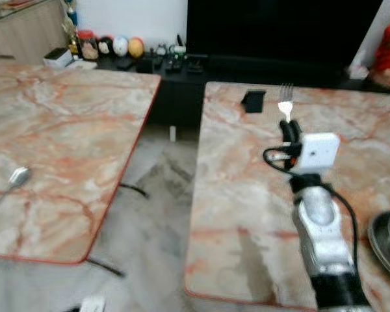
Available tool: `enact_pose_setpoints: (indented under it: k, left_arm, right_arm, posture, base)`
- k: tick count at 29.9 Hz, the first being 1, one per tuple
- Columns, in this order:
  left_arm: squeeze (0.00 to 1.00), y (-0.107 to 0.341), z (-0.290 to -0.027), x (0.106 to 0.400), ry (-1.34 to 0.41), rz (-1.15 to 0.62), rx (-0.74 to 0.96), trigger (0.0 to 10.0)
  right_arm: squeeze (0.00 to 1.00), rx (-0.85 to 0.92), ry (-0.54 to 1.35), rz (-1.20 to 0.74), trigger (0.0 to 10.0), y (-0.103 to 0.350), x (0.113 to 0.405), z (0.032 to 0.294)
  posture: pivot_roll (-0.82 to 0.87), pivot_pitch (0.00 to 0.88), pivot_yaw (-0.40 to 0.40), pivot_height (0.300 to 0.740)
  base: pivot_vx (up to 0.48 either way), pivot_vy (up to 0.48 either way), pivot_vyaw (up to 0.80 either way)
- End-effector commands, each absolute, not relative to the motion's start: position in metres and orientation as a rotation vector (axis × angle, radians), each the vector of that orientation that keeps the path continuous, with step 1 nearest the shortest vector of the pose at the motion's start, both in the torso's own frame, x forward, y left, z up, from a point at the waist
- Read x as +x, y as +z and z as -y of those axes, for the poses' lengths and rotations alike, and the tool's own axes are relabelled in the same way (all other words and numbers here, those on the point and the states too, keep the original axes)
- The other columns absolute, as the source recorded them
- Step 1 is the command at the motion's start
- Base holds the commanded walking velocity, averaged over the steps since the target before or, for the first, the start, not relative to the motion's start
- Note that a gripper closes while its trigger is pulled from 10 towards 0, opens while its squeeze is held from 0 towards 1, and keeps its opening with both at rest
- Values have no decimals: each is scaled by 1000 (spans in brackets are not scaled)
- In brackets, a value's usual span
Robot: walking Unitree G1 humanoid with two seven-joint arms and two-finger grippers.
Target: Setting the table
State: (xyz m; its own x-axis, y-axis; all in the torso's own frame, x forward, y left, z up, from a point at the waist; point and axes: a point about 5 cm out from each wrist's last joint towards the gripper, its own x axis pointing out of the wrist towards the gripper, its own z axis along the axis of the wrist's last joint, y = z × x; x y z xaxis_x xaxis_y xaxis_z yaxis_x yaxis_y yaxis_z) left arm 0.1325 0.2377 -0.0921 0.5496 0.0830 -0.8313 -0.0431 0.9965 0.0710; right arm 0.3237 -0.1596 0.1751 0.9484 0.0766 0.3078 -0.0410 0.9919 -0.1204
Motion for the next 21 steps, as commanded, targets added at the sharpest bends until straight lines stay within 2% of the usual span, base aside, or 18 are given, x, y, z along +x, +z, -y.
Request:
enact_pose_setpoints:
  k: [1,11,15,21]
  left_arm:
    - [0,-92,-233,136,67,-976,32,10000]
    - [0,-89,-216,155,41,-949,32,10000]
    - [0,-90,-219,151,46,-954,26,10000]
    - [0,-91,-239,135,73,-970,28,10000]
  right_arm:
    - [0,-116,36,330,10000,179,323,167]
    - [0,-112,29,333,10000,180,321,167]
    - [0,-110,29,331,10000,180,321,166]
    - [0,-111,24,333,10000,181,322,167]
  posture:
    - [-72,0,-19,740]
    - [-79,0,-13,740]
    - [-77,0,-12,740]
    - [-77,0,-11,740]
  base:
    - [0,-394,0]
    - [0,-389,0]
    - [0,0,0]
    - [0,0,0]
